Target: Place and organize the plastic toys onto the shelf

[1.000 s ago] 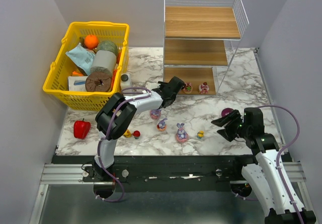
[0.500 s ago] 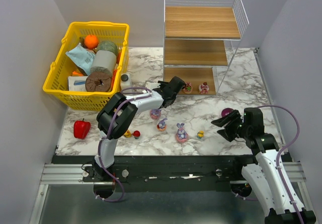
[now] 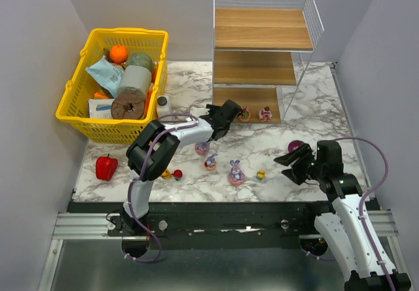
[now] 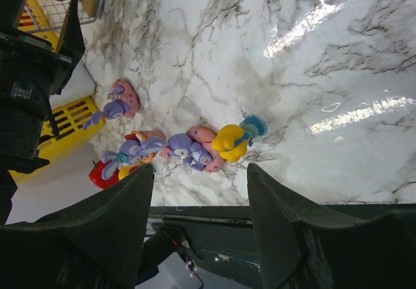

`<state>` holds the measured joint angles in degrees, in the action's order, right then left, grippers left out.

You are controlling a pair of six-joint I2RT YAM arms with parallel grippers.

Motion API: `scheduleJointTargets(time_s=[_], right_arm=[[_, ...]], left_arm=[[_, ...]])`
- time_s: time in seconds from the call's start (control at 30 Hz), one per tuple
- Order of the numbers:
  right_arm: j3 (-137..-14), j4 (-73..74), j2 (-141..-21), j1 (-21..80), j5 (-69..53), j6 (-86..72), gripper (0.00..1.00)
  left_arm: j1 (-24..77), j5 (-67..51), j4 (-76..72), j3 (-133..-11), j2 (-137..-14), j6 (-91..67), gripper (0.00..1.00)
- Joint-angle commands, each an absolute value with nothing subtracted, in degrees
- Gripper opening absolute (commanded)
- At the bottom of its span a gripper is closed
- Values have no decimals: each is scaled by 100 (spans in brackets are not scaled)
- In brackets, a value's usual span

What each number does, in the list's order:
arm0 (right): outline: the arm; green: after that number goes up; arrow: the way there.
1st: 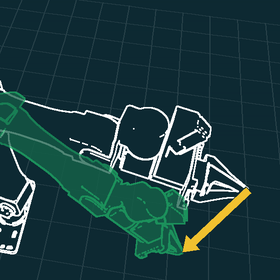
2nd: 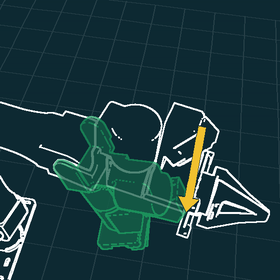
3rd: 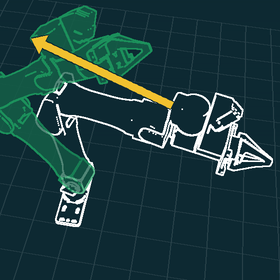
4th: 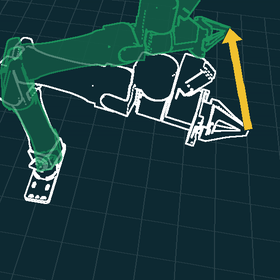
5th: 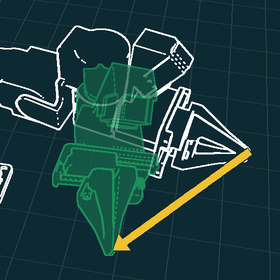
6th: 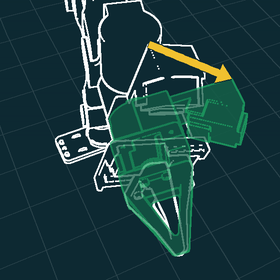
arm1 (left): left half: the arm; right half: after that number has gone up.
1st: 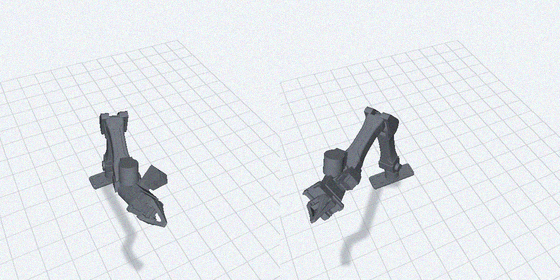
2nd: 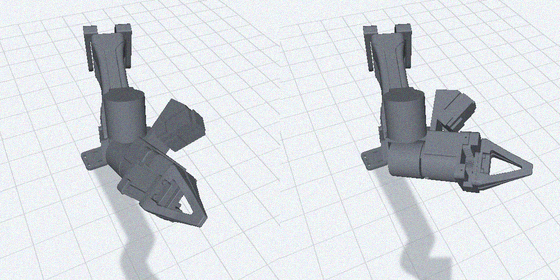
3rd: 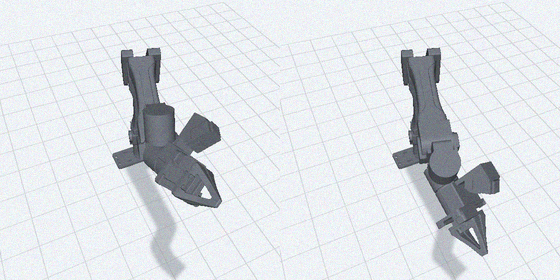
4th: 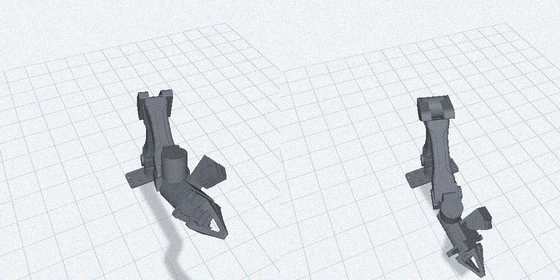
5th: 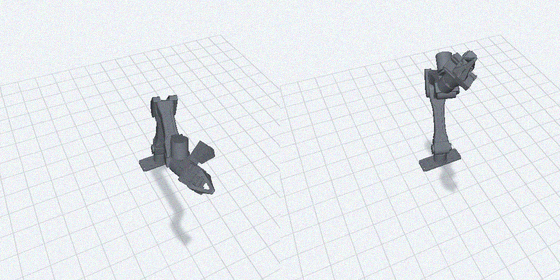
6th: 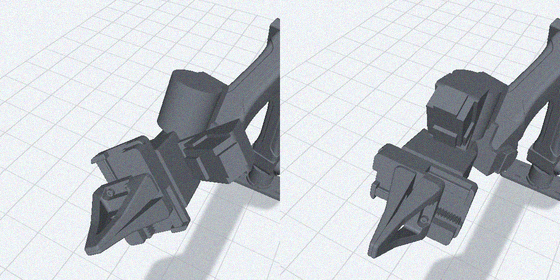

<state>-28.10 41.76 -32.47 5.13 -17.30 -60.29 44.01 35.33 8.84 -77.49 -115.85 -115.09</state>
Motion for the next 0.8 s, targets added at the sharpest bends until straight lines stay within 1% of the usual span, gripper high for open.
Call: scheduleJointTargets(time_s=[0.0,0.4,0.77], right_arm=[[-2733,4140,-3208,475,-1889,-5941,67],[-2610,4069,-3164,475,-2004,-5976,67],[-2549,3964,-3173,475,-2083,-6003,67]], left_arm=[[4342,3753,853,-7796,-11716,-12067,58],[4307,3832,712,-7691,-11584,-11979,66],[4307,3902,536,-7436,-11382,-11936,65]])
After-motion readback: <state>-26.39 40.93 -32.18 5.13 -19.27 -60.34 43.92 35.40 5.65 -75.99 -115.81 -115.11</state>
